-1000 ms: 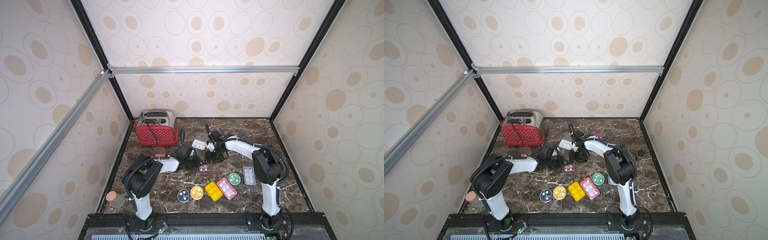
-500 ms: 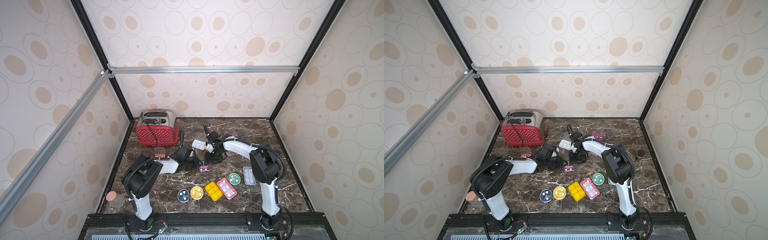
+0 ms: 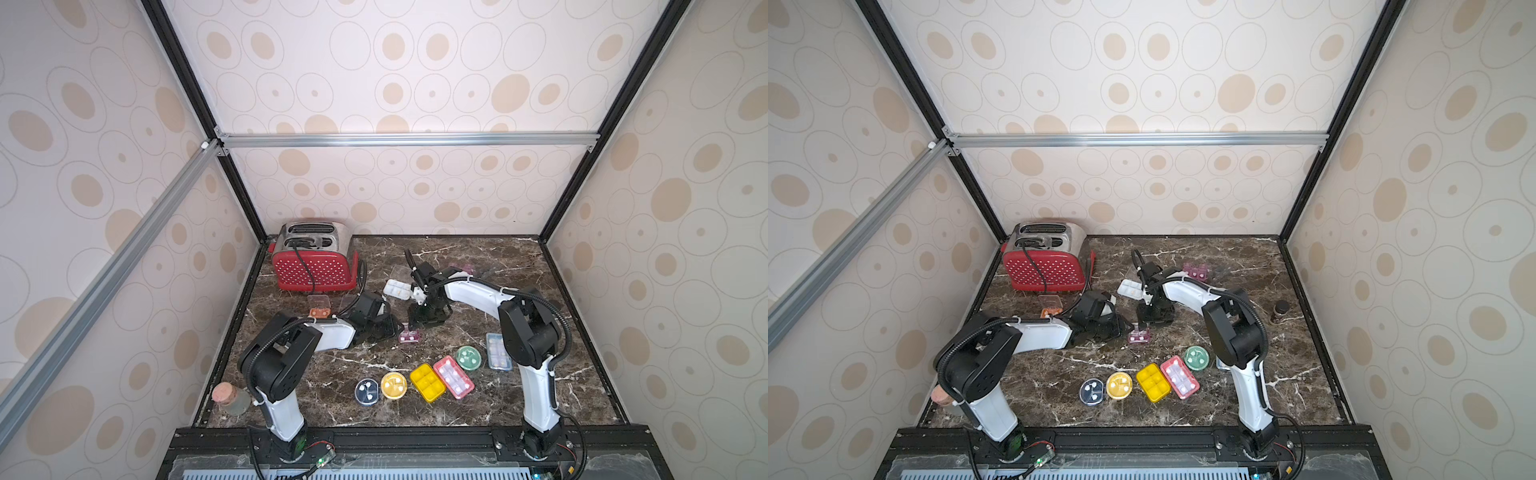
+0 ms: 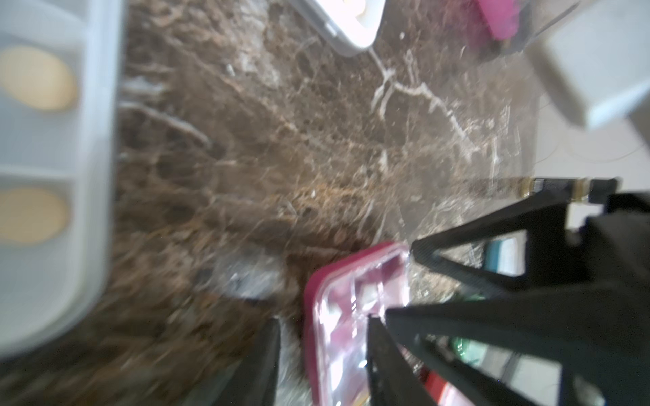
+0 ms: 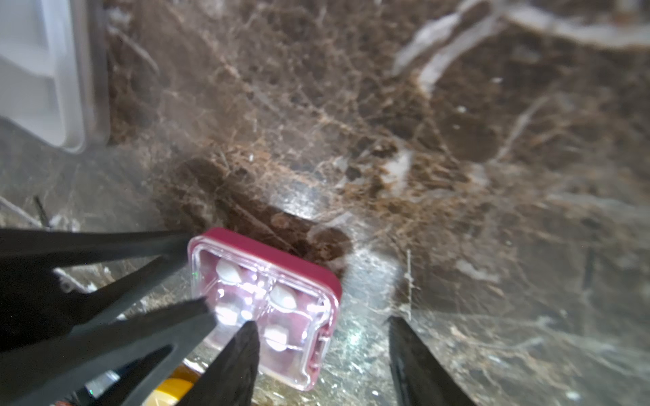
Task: Close pillboxes
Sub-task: Close the lid on the pillbox.
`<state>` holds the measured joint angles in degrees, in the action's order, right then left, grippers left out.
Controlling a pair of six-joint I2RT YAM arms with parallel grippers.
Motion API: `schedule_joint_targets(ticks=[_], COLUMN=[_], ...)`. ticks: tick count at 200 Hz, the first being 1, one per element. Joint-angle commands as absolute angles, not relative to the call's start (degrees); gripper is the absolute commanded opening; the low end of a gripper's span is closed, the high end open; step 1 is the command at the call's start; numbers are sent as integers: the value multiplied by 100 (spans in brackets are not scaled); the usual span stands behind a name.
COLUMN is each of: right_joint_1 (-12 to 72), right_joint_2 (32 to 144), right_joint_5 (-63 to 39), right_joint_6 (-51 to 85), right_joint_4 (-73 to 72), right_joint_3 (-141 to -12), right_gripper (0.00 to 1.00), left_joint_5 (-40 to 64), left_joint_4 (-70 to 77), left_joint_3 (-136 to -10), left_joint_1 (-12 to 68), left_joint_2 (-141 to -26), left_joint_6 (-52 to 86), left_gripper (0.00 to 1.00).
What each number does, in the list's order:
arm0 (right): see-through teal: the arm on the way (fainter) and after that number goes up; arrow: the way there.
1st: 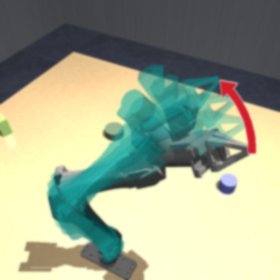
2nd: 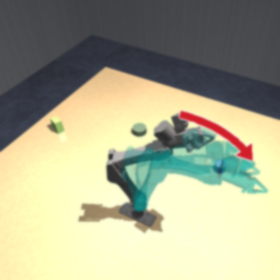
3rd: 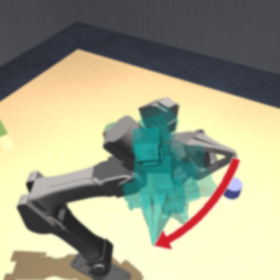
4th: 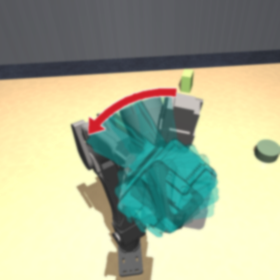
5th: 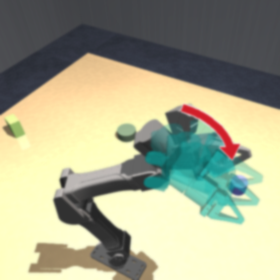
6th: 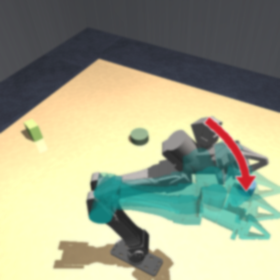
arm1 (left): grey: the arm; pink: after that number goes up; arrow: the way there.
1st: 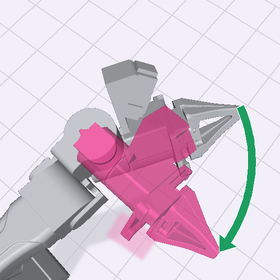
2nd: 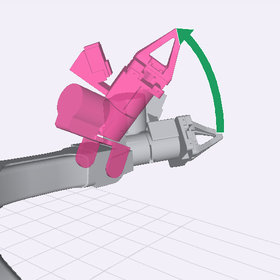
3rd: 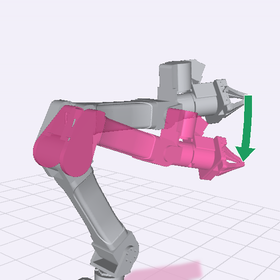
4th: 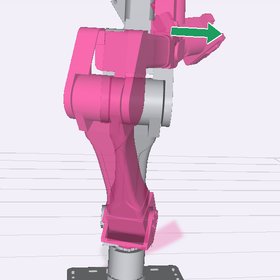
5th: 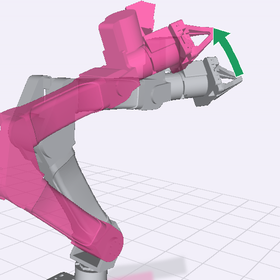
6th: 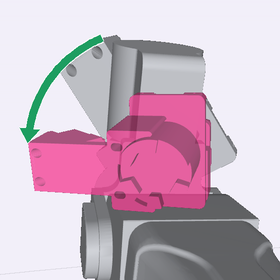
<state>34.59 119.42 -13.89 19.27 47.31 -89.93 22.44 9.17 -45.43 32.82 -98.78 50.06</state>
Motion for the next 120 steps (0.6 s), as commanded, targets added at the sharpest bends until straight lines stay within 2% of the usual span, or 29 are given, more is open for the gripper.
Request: schedule_joint_targets(ticks=[1, 13, 26, 54, 120], right_joint_1=[3532, 3596, 3702, 4130, 4665], right_joint_2=[11601, 11411, 11272, 11306, 11929], right_joint_5=[-935, -729, -503, 123, 794], right_joint_6=[1900, 1954, 2058, 2299, 2710], right_joint_4=[5104, 5114, 5147, 5377, 5238], right_joint_3=[-9008, -8839, -8746, -9009, -9635], right_gripper=[82, 93, 99, 99, 99], left_joint_5=[1967, 1904, 1764, 1162, -478], left_joint_4=[18, -103, -312, -814, -1740], left_joint_3=[-4610, -4596, -4570, -4398, -3697], left_joint_1=[3304, 3305, 3304, 3299, 3300], left_joint_2=[-9340, -8990, -8595, -7708, -5931], left_joint_6=[4775, 4781, 4720, 4437, 4340], left_gripper=[55, 62, 66, 70, 68])
